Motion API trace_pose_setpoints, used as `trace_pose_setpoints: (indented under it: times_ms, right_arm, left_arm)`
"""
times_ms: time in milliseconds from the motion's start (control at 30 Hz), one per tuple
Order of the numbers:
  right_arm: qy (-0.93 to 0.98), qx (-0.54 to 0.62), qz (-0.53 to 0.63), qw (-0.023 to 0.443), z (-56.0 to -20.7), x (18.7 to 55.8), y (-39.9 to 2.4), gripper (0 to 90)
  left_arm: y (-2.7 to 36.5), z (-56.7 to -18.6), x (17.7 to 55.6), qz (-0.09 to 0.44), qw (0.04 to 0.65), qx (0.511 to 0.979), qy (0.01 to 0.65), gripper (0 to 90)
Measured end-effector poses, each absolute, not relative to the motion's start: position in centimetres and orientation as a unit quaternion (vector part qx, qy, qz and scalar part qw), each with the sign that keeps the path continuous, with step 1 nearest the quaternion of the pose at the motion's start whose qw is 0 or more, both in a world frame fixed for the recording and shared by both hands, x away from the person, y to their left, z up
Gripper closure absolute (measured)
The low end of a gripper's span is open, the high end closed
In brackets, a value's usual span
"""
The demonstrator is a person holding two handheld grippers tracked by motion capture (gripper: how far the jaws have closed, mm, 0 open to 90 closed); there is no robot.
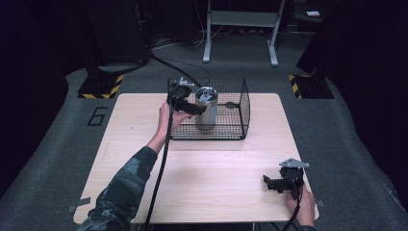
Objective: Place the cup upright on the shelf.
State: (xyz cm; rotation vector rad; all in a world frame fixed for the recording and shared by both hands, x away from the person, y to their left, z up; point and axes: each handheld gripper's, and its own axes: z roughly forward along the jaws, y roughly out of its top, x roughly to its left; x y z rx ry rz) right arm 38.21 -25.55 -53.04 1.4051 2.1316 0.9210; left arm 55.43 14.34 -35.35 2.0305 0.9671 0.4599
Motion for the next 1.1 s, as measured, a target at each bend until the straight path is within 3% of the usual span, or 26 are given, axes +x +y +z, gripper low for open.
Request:
trace_pose_setpoints:
  times_ms: [700,1100]
  right_arm:
    - [0.767,0.506,0.332,0.212,-53.0,38.2,-25.5,0.0]
    - [0.767,0.506,0.332,0.213,-53.0,38.2,-25.5,0.0]
  left_arm:
    - [21.7,-35.2,46.6,0.217,0.427,0.802,0.357,0.2]
    - [27.0,-38.4,42.8,0.233,0.428,0.776,0.399,0.5]
